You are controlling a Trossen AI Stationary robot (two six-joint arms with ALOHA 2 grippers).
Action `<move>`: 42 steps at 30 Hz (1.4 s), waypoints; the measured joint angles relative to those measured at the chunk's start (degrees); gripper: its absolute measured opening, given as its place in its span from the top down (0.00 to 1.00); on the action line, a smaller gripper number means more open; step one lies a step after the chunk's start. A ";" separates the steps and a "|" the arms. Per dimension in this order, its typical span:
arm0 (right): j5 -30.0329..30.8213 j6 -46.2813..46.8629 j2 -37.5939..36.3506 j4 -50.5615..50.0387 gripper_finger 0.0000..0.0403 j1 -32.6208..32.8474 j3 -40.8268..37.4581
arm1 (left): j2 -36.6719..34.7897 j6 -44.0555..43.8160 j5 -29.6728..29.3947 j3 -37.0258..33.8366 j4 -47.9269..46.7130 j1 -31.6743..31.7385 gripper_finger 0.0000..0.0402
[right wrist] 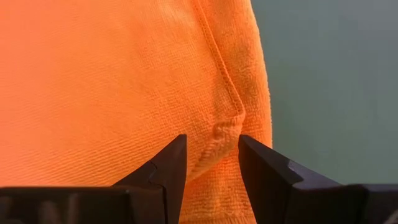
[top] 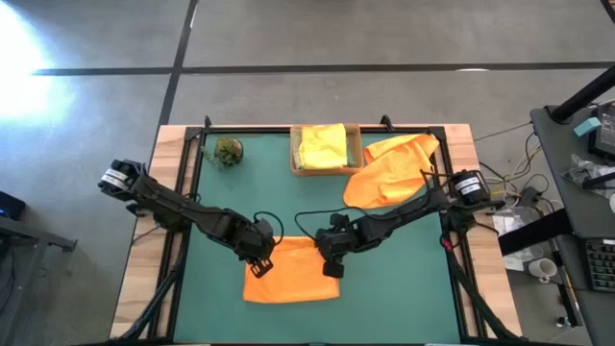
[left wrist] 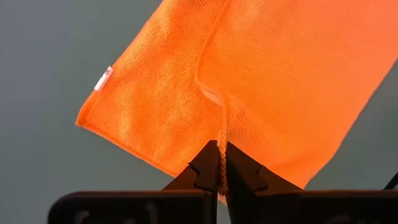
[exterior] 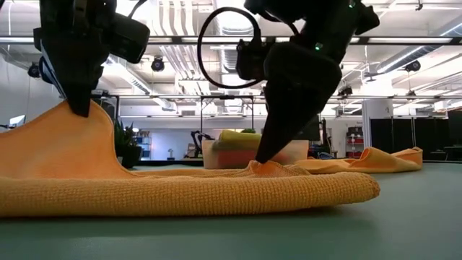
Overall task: Fold microfiber towels
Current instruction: Fold the bottom orange microfiber towel
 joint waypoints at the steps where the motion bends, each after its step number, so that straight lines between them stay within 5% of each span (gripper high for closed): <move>1: 0.02 0.04 0.14 -0.09 0.66 -0.02 0.00 | 0.00 0.36 0.02 0.00 -0.04 0.00 1.00; 11: 0.09 3.02 2.14 0.22 0.70 -0.74 0.01 | 0.00 0.45 0.02 0.00 -0.19 0.00 1.00; 22: 0.00 4.44 0.08 -0.18 0.97 -0.72 0.02 | 0.00 1.60 0.04 0.00 -0.23 0.00 1.00; 42: 6.05 14.69 -6.01 -9.21 0.98 1.20 0.07 | 0.00 4.92 -6.61 -0.99 -5.29 2.45 1.00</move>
